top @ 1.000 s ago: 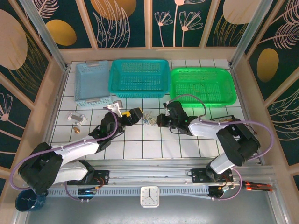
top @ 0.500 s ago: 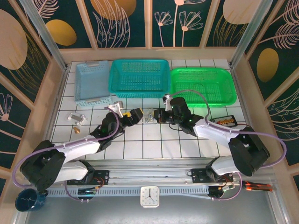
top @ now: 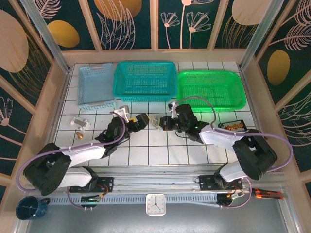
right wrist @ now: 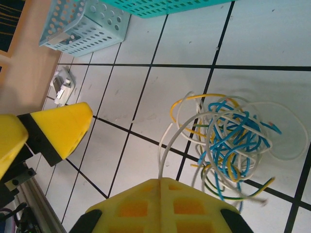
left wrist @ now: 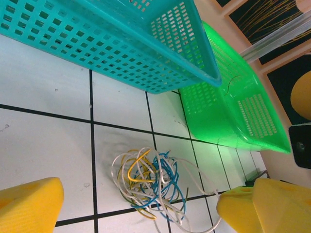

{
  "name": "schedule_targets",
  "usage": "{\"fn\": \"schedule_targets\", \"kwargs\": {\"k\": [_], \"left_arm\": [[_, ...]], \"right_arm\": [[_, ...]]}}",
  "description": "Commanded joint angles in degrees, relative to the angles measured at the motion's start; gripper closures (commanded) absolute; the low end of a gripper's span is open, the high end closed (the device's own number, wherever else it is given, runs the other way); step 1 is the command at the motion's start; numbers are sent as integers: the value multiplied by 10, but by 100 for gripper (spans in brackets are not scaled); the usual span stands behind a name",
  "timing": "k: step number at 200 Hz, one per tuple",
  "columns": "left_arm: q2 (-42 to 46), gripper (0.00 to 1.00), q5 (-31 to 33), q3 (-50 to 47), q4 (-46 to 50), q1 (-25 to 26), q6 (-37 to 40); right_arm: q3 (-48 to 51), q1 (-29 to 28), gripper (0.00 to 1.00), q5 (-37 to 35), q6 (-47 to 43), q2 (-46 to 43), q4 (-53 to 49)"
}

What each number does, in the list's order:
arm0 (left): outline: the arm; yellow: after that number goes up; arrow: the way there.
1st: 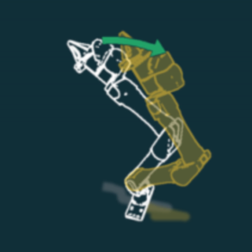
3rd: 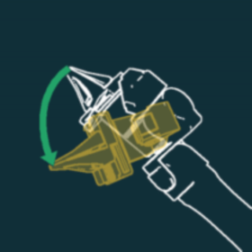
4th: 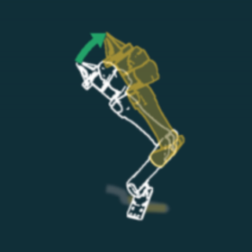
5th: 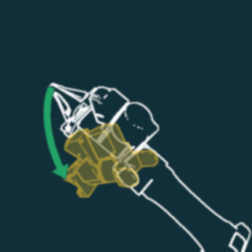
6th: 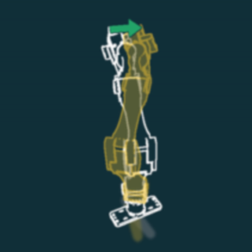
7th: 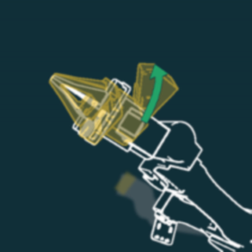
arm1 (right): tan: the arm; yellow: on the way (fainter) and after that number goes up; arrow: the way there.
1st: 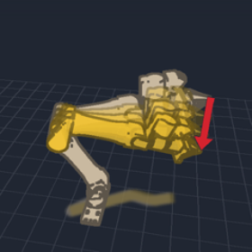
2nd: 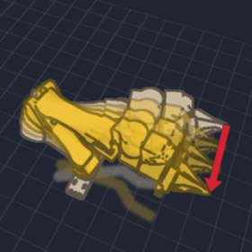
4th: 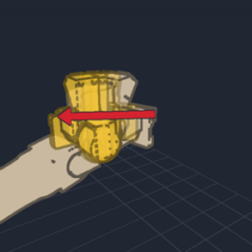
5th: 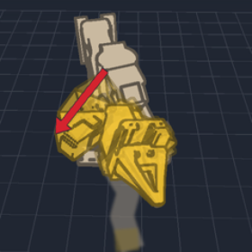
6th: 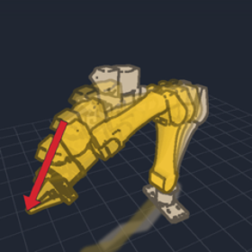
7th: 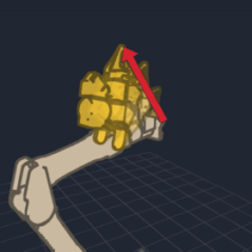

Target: Untangle the cables

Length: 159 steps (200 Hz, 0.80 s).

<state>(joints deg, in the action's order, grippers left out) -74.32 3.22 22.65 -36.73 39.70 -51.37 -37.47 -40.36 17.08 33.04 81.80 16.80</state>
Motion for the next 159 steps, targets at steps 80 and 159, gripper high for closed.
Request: {"fn": "schedule_targets", "kwargs": {"k": [80,159], "left_arm": [[-35,7,-67,8,-108,1,-60],[-61,25,-81,-2,-169,2,-102]], "right_arm": [[22,17,100,102,80,-26,121],[35,23,100,124,102,-26,154]]}}
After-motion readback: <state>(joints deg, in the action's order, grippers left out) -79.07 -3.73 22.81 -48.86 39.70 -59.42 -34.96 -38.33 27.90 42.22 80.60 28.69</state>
